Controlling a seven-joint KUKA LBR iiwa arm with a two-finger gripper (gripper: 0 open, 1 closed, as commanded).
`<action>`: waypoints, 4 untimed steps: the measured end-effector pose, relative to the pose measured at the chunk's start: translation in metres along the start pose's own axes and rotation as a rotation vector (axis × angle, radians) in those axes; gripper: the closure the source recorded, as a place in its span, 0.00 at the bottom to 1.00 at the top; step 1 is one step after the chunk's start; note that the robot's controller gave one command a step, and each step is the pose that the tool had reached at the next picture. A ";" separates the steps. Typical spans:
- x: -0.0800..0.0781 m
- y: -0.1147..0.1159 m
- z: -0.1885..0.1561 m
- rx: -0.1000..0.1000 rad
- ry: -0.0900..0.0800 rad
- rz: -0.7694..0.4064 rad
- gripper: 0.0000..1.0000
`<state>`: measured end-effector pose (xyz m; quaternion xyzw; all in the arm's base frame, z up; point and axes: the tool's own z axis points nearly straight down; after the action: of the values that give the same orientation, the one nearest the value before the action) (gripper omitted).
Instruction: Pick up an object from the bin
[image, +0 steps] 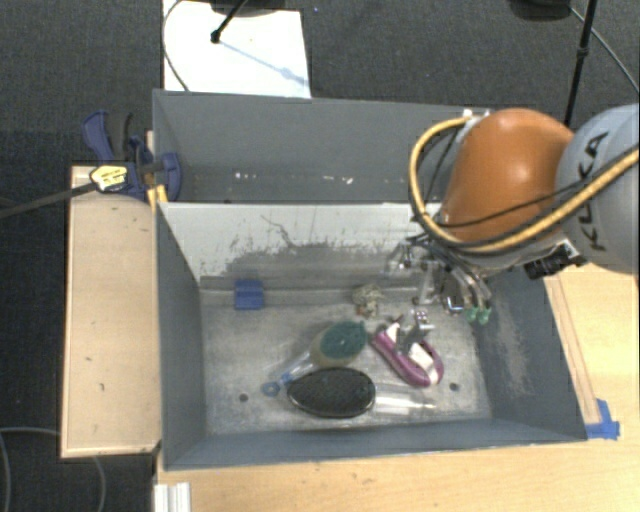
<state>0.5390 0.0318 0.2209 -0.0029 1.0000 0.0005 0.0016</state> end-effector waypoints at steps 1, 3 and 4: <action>-0.007 0.012 0.140 0.001 0.007 -0.050 0.00; 0.001 0.012 0.017 0.000 -0.007 -0.044 1.00; 0.002 0.012 0.022 0.000 0.001 -0.044 0.00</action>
Offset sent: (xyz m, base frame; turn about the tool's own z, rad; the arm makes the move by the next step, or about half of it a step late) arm 0.0083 0.0126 -0.1360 -0.0512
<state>0.5371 0.0436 0.1991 -0.0249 0.9997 0.0004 0.0013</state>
